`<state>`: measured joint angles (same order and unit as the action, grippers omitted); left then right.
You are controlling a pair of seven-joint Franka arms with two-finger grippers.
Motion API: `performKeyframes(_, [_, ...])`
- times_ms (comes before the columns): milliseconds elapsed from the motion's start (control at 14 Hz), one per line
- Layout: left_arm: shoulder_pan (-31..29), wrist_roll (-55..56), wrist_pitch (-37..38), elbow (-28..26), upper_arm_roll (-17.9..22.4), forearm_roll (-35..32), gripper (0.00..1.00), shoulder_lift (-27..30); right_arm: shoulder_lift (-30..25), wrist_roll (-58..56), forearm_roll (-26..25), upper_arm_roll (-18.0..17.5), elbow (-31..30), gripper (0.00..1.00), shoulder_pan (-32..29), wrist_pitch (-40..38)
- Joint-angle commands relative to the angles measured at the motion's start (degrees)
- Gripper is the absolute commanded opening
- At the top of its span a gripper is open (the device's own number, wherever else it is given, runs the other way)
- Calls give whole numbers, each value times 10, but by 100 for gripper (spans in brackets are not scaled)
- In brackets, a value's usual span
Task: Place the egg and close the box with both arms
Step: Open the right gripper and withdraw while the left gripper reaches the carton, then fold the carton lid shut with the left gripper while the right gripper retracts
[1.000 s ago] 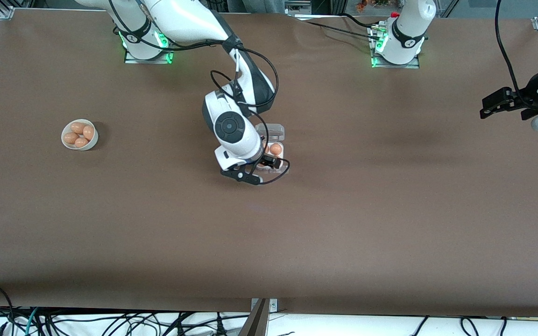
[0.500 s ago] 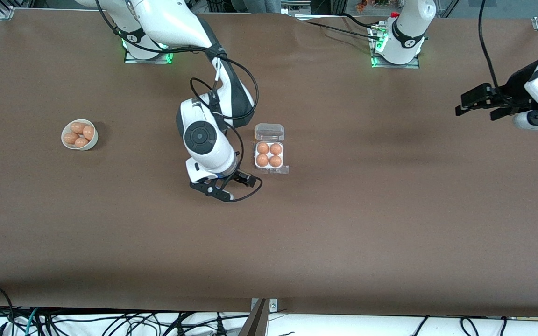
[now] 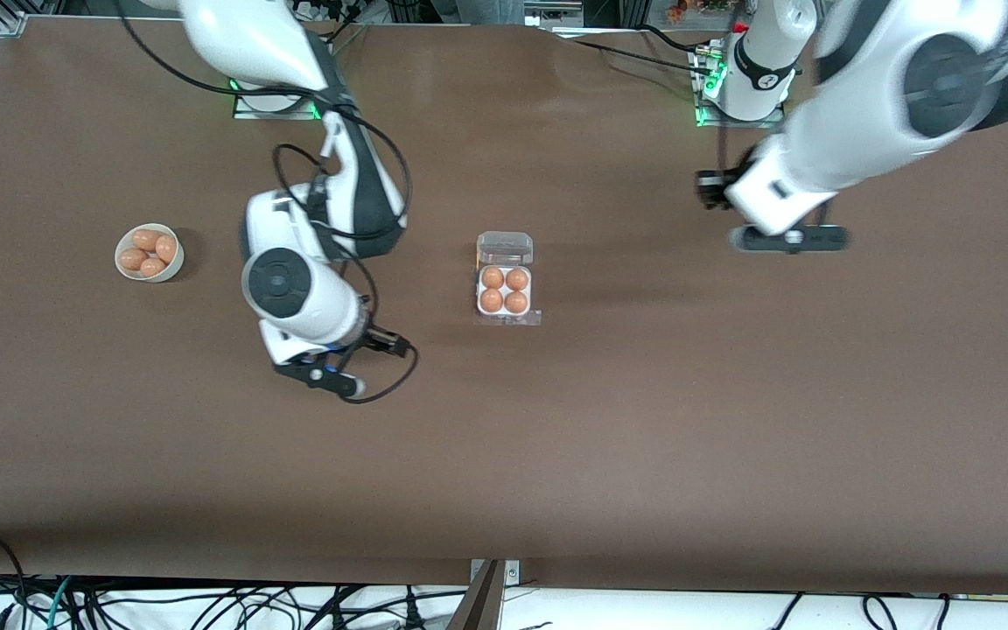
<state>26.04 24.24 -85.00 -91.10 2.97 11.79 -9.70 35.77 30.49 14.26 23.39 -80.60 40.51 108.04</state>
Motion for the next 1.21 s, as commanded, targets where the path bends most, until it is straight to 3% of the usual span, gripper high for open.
performKeyframes(0, [25,9,10,19,11,49,11,-32,-111,-29,-98,-115,-91,100,-103,-5])
performKeyframes(143, [26,10,10,19,10,115,9,-60,-162,-81,-129,-172,-132,100,-173,-4])
performKeyframes(429, [70,12,5,49,11,152,4,-133,-272,-160,-179,-216,-198,100,-271,-6])
performKeyframes(786, [127,70,-24,132,11,178,4,-232,-372,-252,-179,-219,-202,100,-361,-70])
performKeyframes(1143, [164,85,-76,135,11,183,4,-285,-381,-257,-171,-230,-144,100,-410,-153])
